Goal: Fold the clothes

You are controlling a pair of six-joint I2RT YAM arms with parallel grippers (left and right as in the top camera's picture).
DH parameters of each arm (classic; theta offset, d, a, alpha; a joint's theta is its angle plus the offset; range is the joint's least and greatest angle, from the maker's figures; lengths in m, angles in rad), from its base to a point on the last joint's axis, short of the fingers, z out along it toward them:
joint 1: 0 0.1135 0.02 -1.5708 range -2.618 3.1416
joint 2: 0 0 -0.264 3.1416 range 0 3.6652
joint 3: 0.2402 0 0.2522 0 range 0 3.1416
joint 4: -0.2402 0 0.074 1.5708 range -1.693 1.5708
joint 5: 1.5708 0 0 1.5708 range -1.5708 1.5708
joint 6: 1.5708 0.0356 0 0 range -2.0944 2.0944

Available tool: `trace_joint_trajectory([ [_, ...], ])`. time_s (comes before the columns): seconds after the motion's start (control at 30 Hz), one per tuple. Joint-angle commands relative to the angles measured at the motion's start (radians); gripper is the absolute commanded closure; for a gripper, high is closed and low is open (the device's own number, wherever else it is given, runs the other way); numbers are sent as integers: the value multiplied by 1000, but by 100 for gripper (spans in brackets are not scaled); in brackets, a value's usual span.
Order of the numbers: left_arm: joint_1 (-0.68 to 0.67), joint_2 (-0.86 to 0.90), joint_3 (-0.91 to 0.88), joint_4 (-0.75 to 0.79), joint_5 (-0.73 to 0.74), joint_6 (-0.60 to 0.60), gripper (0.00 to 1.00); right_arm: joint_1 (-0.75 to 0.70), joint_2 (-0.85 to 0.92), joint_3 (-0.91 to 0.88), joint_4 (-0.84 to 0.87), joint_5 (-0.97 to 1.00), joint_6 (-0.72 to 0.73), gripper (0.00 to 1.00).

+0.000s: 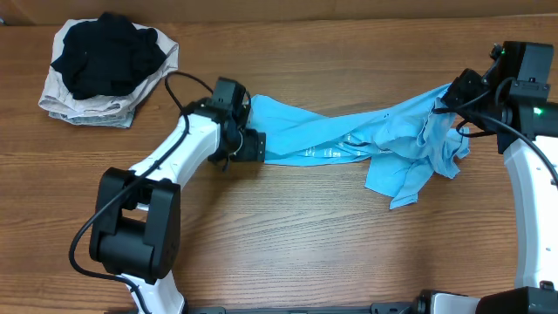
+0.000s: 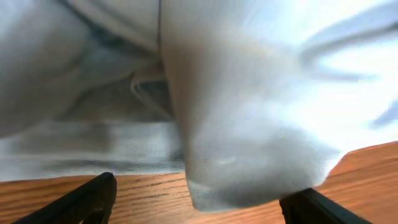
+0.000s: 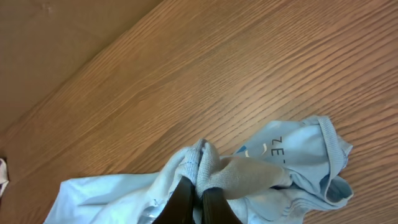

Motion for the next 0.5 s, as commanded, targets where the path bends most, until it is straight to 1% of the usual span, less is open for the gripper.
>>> trace_joint_trajectory([
  [0.0,-5,8,79,-13,23,5,14,-4,-3,31,3,14,-7,96],
  [0.33,-21,11,66,12,36,24,13,-4,6,31,-5,14,-7,96],
  [0.47,-29,11,58,-32,34,36,15,-4,6,31,-10,14,-7,96],
])
